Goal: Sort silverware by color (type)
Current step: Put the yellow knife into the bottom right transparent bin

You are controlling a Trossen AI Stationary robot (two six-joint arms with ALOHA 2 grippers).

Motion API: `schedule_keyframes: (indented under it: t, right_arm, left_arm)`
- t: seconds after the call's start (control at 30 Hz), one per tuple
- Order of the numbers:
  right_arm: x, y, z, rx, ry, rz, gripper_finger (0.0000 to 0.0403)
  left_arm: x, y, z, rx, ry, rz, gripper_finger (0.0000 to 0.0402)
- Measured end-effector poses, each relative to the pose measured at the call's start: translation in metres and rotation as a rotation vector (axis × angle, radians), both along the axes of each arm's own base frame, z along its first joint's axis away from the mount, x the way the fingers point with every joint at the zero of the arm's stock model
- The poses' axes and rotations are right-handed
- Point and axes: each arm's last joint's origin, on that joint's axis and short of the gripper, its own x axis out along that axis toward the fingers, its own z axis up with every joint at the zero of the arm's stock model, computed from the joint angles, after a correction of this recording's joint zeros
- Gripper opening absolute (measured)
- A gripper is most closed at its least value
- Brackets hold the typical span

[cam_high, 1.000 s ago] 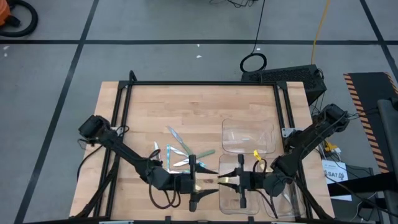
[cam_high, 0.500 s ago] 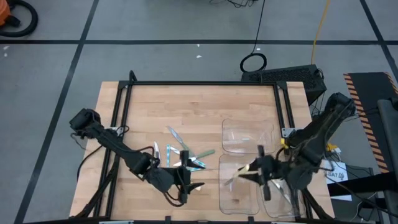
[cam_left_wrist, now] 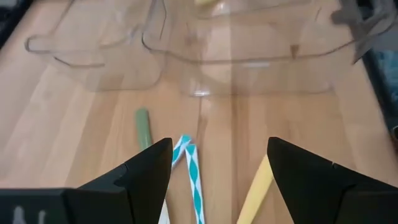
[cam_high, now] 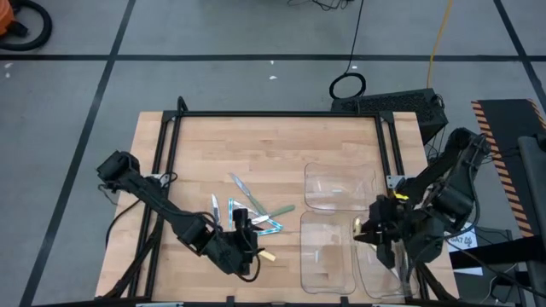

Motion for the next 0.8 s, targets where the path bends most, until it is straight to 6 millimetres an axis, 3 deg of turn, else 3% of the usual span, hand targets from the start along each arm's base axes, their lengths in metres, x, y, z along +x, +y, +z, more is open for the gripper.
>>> schedule_keyframes:
  t: [0.37,0.8]
  right_arm:
    - [-0.024,-0.004,-0.038,-0.043,0.399,-0.218,0.0072]
    - [-0.026,0.012,-0.102,-0.067,0.651,-0.327,0.0074]
  left_arm:
    - [0.008,-0.007,-0.035,0.052,0.099,0.002,0.0271]
    - [0.008,-0.009,-0.037,0.033,0.1,0.007,0.0271]
